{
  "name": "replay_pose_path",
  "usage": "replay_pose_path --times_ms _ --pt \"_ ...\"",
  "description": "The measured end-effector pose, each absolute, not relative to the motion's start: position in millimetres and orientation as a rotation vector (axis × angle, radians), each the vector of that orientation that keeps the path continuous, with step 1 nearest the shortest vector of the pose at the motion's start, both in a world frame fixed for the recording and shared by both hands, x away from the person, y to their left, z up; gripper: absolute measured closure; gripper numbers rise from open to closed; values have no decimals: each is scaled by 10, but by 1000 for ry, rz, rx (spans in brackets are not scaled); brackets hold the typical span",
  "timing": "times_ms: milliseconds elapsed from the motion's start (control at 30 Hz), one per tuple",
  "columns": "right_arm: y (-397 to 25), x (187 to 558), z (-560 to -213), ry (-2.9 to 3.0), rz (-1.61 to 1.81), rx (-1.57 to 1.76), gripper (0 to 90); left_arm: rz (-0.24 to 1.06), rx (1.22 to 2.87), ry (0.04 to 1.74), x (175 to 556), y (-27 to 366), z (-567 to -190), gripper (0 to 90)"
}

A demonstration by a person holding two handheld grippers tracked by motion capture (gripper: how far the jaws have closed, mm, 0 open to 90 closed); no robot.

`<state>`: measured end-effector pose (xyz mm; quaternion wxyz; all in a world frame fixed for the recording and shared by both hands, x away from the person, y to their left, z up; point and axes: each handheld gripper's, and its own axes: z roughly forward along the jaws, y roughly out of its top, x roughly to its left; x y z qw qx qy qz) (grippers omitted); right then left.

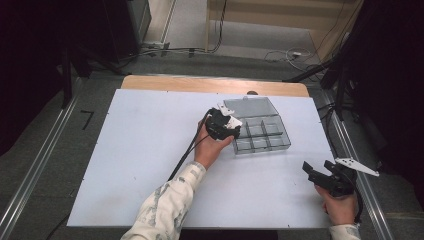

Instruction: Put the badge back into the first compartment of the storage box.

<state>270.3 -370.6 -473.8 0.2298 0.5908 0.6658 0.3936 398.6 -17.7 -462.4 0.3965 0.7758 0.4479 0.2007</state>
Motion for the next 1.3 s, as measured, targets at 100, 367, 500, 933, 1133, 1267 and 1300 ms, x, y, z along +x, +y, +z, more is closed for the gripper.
replay_pose_path --times_ms 100,367,500,933,1133,1267,1300 --pt "-3709 2703 -4739 1832 1081 1627 125 508 1961 1136 3998 -189 -4620 337" --pt "-3712 2704 -4741 1834 1082 1626 125 510 1970 1140 4029 -229 -4634 337" --pt "-3711 2706 -4745 1834 1080 1624 125 517 1977 1137 4039 -253 -4640 337" --pt "-3712 2709 -4748 1836 1078 1620 125 579 2014 1107 4038 -363 -4693 331" --pt "-3711 2710 -4748 1836 1078 1620 125 611 2032 1107 4040 -384 -4712 325" --pt "-3709 2710 -4749 1837 1077 1622 125 618 2044 1107 4043 -394 -4729 272" --pt "-3710 2710 -4750 1837 1078 1622 125 618 2046 1104 4043 -394 -4731 272"
